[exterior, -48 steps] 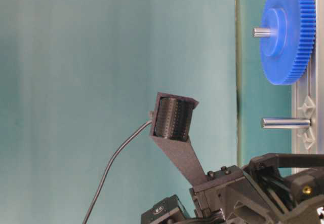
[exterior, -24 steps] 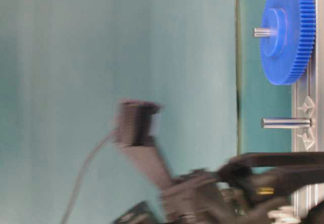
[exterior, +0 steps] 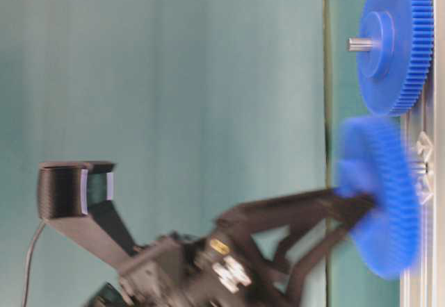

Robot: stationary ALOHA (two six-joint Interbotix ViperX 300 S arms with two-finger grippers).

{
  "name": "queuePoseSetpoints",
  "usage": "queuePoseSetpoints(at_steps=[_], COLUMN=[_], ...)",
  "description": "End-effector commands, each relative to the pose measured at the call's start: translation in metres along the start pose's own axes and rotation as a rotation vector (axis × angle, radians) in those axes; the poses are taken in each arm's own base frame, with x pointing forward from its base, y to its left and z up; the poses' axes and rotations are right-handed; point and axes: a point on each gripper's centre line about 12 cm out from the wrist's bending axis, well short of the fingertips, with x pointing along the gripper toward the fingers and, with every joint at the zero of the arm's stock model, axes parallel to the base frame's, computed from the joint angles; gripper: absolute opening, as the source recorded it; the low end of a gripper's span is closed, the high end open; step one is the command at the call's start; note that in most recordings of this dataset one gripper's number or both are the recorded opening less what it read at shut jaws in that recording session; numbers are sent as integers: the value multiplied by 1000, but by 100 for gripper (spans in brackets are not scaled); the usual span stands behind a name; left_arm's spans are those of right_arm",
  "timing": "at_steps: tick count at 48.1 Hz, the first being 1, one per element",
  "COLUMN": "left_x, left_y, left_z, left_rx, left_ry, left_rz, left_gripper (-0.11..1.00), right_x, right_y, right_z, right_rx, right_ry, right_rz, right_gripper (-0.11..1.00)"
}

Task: Find the location of the shaft and insert the small gear.
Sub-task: 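Carry the gear over the empty shaft beside the large gear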

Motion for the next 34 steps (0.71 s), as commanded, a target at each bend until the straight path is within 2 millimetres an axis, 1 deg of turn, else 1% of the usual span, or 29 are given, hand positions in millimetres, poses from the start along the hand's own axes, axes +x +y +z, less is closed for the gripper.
queuePoseSetpoints(at_steps=[1,5,13,19,28,34], left_x=[-17,-18,-19,-17,-11,-2], left_y=[11,18,21,22,32,38], left_z=[25,27,28,33,44,41], left_rx=[-10,3,85,135,134,125], left_ry=[-79,-59,37,58,51,71], left_rz=[20,38,49,51,69,79], left_gripper=[65,65,65,65,65,65], right_x=[-3,-6,-9,-9,-9,-9], right_y=[2,2,2,2,2,1], right_z=[5,7,8,6,6,6], right_rx=[11,9,10,10,11,12], right_ry=[-20,-39,-52,-49,-49,-49], right_rz=[7,11,14,13,12,7], right_gripper=[8,8,8,8,8,8])
